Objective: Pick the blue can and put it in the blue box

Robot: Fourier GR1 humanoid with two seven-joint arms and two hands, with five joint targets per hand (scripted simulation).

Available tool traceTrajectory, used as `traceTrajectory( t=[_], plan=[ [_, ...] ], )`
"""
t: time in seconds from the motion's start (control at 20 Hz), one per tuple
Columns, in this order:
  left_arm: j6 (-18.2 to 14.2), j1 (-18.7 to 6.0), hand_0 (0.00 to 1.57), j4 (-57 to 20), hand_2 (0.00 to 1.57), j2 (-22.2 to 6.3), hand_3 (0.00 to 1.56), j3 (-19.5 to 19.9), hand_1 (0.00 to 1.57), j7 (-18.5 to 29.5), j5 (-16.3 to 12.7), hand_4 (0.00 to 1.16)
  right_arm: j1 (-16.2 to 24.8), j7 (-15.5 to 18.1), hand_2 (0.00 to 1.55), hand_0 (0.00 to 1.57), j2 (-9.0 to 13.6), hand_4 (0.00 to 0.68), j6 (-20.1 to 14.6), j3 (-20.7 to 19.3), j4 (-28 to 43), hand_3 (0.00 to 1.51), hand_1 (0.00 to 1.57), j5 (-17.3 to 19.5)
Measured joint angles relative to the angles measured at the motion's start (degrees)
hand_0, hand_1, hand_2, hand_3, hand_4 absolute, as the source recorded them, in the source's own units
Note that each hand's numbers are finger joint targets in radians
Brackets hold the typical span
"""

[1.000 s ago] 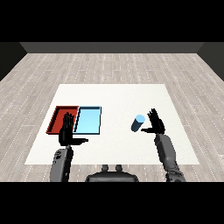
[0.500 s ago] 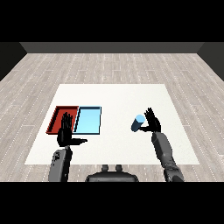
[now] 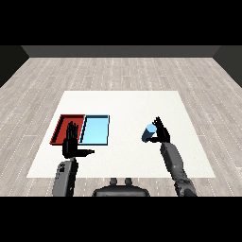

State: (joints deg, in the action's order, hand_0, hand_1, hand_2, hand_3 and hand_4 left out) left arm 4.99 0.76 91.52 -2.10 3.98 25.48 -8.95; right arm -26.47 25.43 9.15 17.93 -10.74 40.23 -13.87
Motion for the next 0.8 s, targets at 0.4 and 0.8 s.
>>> traceTrajectory(
  t=[0.4, 0.8],
  plan=[
    [0.49, -0.78, 0.0, -0.66, 0.0, -1.18, 0.0, 1.3, 0.0, -0.54, -0.44, 0.0, -3.2, 0.06, 0.0, 0.0, -0.53, 0.0, 0.11, -0.18, -3.34, 0.0, 0.0, -0.34],
    [0.04, -0.43, 0.0, -0.64, 0.0, -0.24, 0.0, 0.76, 0.0, -0.1, -0.22, 0.0, -5.67, 3.58, 0.0, 0.0, -0.36, 0.0, 0.69, 0.08, -9.28, 0.0, 0.0, 1.37]
  ],
)
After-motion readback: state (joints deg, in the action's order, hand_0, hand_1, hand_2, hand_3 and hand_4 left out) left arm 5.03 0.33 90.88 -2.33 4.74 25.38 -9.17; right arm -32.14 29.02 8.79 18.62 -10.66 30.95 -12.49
